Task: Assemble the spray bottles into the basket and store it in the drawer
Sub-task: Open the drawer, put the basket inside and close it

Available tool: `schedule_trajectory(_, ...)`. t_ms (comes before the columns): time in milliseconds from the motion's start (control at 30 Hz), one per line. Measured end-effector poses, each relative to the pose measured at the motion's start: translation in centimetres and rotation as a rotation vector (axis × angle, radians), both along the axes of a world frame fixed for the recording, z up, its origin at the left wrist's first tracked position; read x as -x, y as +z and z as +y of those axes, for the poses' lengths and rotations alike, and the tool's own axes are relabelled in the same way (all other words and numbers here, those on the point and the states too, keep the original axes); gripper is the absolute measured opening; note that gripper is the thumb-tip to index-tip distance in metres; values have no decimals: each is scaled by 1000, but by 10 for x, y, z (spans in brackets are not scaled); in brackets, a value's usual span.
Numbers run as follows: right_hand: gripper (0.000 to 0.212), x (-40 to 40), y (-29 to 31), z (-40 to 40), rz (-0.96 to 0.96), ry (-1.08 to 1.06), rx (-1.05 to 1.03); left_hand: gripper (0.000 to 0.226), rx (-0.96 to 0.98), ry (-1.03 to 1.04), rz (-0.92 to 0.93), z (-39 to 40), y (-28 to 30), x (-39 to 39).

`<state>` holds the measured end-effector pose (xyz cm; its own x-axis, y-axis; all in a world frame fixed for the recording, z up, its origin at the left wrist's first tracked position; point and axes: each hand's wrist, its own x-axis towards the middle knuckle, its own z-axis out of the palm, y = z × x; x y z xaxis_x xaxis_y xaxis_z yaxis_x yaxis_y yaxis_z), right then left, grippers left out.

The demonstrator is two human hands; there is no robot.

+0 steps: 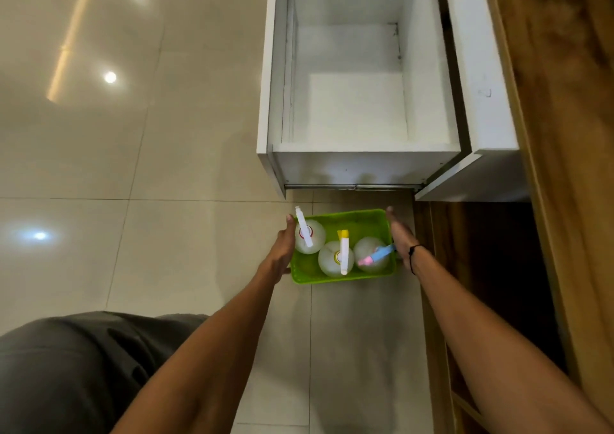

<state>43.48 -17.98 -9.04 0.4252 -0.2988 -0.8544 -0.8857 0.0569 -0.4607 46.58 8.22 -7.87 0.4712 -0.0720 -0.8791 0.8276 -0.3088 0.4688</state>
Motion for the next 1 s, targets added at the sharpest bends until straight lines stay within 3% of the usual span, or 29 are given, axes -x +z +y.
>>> schedule_trajectory(133,84,14,45,4,-27,-27,-43,79,-14,-12,-62,3,58,-3)
schedule_trajectory(300,83,28,125,11,-99,-108,-139,94,-43,-50,-55,15,135,7)
schedule_trajectory(600,67,20,284,11,-233,0,-130,75,6,-21,-230,38,244,7)
schedule_trajectory(833,91,-52,344,-12,-336,81,33,90,2,-64,-415,26,314,-69)
schedule_trajectory(1000,71,-115,367,-30,-317,40,87,96,16,-78,-450,-8,333,-144)
